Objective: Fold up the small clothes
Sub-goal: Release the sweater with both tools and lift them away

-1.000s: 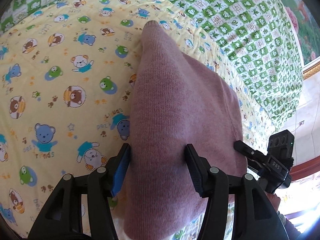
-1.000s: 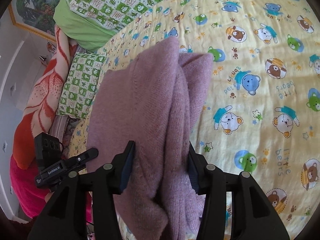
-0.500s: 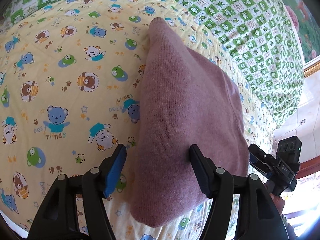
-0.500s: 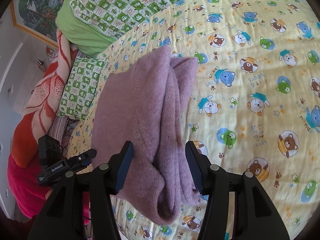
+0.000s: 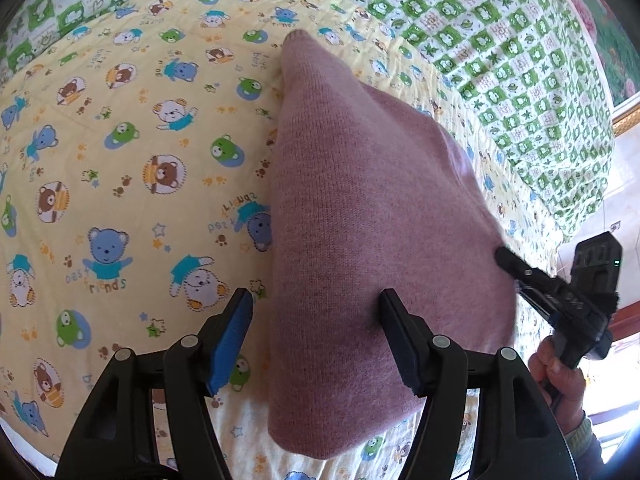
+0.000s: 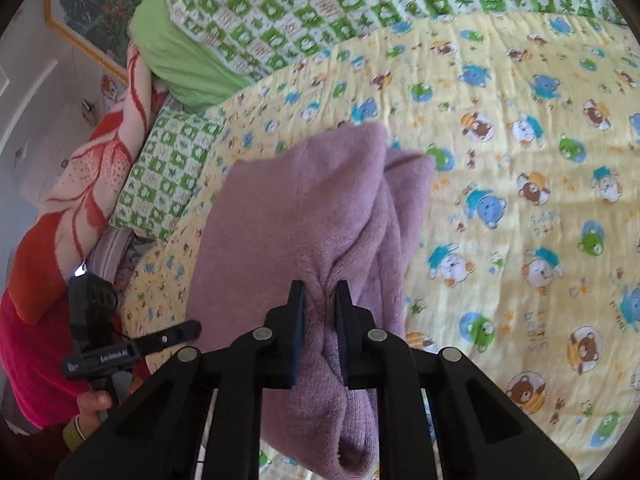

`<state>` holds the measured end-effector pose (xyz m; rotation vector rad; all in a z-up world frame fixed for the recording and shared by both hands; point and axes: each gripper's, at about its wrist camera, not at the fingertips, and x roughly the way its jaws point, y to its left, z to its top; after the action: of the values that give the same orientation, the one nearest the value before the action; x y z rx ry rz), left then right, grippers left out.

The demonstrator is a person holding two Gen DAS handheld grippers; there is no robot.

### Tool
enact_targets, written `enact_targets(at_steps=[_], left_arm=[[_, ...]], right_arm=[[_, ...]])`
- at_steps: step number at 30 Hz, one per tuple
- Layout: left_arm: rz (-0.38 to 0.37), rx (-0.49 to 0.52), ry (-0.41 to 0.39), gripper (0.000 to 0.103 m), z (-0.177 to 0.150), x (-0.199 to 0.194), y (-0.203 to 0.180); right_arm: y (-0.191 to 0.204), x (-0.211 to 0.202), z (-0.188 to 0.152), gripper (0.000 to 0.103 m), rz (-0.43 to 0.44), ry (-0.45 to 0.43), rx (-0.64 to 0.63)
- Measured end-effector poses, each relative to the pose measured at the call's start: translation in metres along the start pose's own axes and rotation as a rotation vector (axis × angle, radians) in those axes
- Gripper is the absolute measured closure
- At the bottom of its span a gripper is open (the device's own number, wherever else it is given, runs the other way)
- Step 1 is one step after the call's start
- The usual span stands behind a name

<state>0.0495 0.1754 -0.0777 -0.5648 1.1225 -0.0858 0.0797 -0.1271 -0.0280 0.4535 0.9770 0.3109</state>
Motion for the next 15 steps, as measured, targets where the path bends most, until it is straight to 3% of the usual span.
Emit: enact_targets(at_steps=[6,11,15], left_arm=[[0.002,0.009,0.031,0.031,-0.008,0.017,-0.001],[0.008,0.008,0.036,0.029,-0.012,0.018,0.002],[0.021,0.013,0.028,0.029,-0.013,0.011,0.0]], right_arm=[[-0.032,0.025,-0.017,0.088,-0.096,0.068,0.015],[-0.037,0.024,-0.023,0.087,-0.088,0.052,0.029],[-0.034,0.013,-0.022,0.074,-0.074,0.041,0.055]])
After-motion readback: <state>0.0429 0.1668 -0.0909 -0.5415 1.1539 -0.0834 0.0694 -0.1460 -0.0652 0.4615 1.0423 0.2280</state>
